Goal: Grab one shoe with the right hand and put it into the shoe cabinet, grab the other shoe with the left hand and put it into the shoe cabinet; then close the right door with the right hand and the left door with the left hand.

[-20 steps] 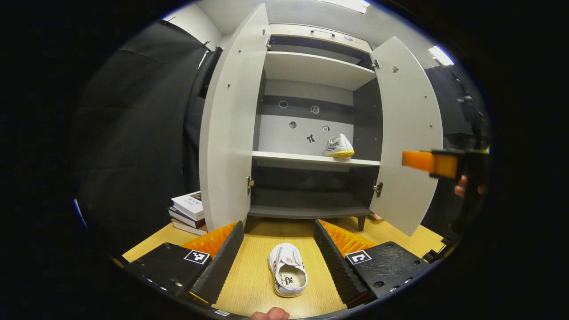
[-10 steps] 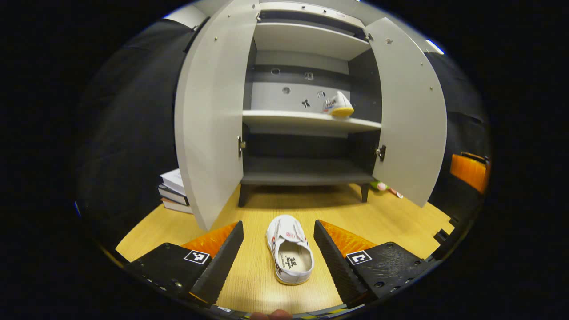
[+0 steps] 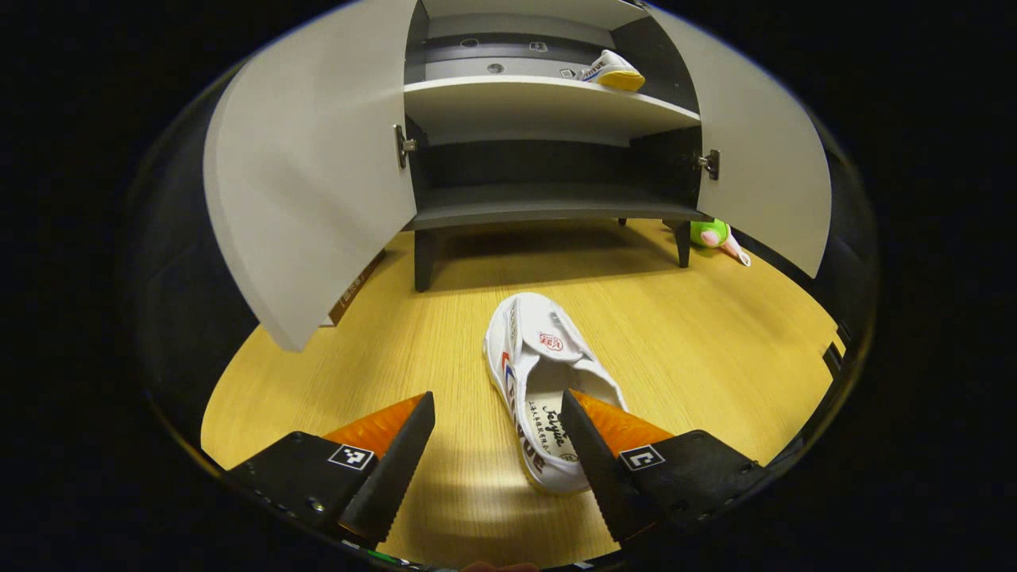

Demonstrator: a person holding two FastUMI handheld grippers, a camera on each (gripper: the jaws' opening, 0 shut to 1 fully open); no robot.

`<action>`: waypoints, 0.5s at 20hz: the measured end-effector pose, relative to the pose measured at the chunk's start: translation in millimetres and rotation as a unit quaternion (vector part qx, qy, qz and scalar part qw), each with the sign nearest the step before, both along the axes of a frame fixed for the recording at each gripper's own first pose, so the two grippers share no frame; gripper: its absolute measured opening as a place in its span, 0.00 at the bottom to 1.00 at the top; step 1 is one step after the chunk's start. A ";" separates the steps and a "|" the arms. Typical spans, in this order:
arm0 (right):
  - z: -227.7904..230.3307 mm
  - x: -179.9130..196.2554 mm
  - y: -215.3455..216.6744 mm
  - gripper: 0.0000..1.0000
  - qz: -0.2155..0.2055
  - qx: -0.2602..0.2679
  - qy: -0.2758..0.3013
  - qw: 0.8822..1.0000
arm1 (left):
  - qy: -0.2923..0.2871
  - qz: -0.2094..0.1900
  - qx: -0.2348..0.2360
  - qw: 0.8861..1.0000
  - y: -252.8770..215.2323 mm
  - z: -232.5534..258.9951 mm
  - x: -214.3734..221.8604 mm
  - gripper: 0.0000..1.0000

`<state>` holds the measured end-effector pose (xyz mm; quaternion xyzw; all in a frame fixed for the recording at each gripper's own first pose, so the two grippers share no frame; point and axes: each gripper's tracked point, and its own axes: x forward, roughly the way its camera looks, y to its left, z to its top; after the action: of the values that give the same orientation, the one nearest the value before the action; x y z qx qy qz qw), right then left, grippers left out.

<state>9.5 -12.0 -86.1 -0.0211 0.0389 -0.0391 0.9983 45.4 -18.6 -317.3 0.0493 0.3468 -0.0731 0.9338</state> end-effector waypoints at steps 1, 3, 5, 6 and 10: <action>-0.9 0.8 -1.9 0.94 -0.002 -0.001 0.002 1.000 | 0.005 0.003 -0.005 1.000 0.9 -5.9 7.0 0.96; -2.9 1.8 -5.8 0.94 -0.005 -0.001 0.007 1.000 | 0.020 0.001 -0.020 1.000 -2.3 -18.2 17.3 0.95; -5.7 2.3 -10.7 0.95 -0.010 0.001 0.012 1.000 | 0.020 -0.004 -0.037 0.999 -9.4 -23.4 27.8 0.96; -7.0 2.9 -13.0 0.94 -0.014 0.001 0.015 1.000 | 0.018 -0.006 -0.035 0.999 -9.6 -24.9 31.9 0.97; -11.7 4.9 -18.0 0.94 -0.020 0.002 0.026 0.999 | 0.017 -0.008 -0.045 0.999 -12.7 -31.2 44.8 0.77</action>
<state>14.4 -30.0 -97.8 -0.0194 0.0650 -0.0585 0.9960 90.2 -31.3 -348.6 0.0084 0.3589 -0.0975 0.9282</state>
